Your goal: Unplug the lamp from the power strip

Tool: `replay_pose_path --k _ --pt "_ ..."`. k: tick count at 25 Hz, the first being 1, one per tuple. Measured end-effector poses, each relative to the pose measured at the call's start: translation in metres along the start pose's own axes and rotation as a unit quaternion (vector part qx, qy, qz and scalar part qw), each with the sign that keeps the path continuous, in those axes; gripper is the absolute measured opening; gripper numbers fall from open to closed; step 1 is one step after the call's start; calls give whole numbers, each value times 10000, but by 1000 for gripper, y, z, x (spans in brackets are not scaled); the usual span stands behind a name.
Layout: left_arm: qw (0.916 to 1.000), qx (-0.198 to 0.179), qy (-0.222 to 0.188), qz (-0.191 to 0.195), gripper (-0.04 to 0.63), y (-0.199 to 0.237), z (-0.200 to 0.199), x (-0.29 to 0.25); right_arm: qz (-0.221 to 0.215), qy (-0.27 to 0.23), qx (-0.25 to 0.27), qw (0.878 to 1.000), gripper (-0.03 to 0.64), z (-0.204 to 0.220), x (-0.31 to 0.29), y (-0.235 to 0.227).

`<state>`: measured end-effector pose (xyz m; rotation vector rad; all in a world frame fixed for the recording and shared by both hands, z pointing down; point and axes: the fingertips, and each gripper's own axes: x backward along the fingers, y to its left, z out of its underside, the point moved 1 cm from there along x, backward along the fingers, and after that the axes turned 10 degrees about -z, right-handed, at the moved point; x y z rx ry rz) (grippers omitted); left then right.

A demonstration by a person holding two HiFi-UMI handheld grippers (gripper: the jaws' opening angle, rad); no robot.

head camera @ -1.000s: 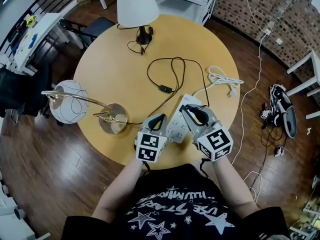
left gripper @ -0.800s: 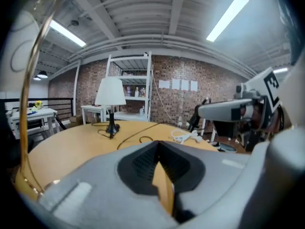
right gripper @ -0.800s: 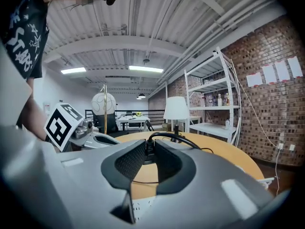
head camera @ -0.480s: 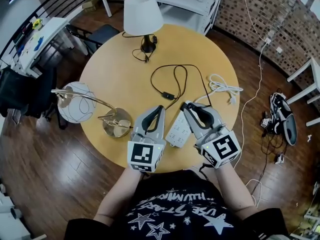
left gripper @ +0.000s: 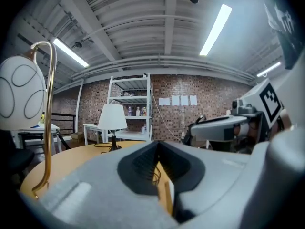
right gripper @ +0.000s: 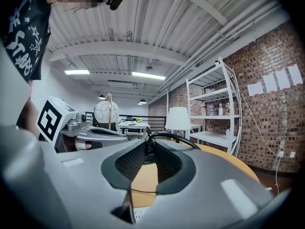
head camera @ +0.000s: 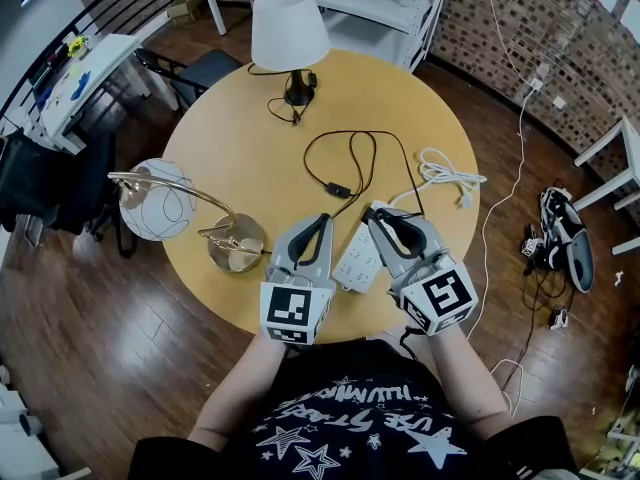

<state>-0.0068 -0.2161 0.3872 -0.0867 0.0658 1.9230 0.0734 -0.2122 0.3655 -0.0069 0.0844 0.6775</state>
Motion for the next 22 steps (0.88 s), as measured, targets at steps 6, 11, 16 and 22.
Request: replay_pose_path --k 6,11,16,22 --pt "9999 -81 -110 5 5 0 -3 2 -62 44 113 9999 58 0 1 6" --pt "9997 201 6 116 5 -5 -5 4 -49 113 182 9998 58 2 2 9" --pt "9997 202 7 123 5 -3 -6 5 -21 144 164 9998 58 4 2 9" --pt "9996 227 64 157 5 0 1 4 -43 210 239 9995 58 10 0 10"
